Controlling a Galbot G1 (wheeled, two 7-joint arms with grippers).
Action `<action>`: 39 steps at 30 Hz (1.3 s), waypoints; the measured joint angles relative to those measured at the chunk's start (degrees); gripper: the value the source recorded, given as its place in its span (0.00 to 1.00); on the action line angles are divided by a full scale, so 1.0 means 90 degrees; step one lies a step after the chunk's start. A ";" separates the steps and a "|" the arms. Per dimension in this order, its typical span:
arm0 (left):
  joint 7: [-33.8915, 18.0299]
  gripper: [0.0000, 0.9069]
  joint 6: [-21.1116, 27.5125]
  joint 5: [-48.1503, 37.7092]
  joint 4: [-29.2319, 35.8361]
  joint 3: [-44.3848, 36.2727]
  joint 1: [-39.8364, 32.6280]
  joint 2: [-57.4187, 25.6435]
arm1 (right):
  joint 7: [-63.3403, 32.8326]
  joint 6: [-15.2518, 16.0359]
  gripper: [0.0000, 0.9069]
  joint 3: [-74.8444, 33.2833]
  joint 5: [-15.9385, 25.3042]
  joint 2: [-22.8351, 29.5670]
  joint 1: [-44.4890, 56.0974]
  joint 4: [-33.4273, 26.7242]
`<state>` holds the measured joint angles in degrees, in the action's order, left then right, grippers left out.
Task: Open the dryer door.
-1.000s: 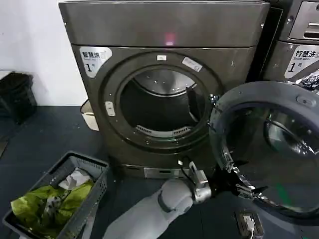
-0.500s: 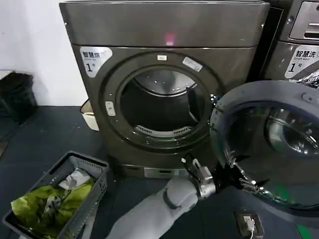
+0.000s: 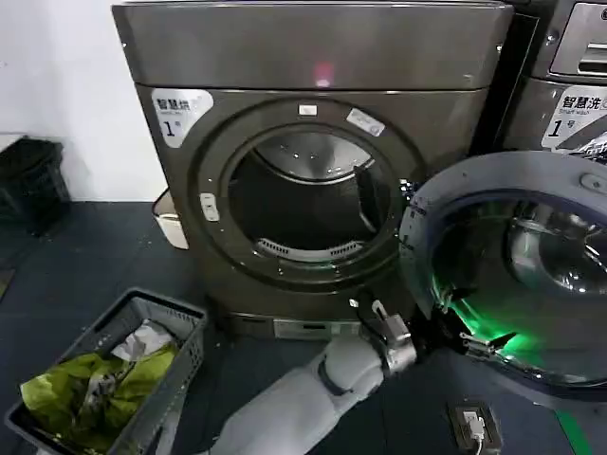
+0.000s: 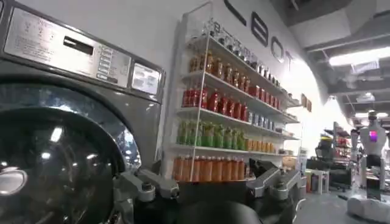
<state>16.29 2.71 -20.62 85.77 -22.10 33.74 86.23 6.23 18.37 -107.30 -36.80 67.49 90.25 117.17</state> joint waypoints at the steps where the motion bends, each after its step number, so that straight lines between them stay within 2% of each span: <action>1: -0.0019 1.00 -0.0013 0.0015 -0.0023 -0.0004 0.0003 0.0014 | 0.0000 -0.0007 1.00 0.0015 0.0000 0.0016 -0.0010 0.0000; 17: -0.0424 1.00 -0.0216 0.0268 -0.0491 -0.0024 -0.0133 0.0253 | -0.0008 -0.0128 1.00 0.0045 0.0009 0.0057 -0.0080 -0.0005; 39: -0.0568 1.00 -0.0302 0.0363 -0.0825 -0.0071 -0.0139 0.0581 | -0.0004 -0.0164 1.00 -0.0005 0.0006 0.0104 -0.0011 -0.0001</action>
<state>11.18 -0.01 -17.35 78.34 -22.74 32.49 91.46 6.19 16.90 -107.35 -36.75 68.42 90.15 117.17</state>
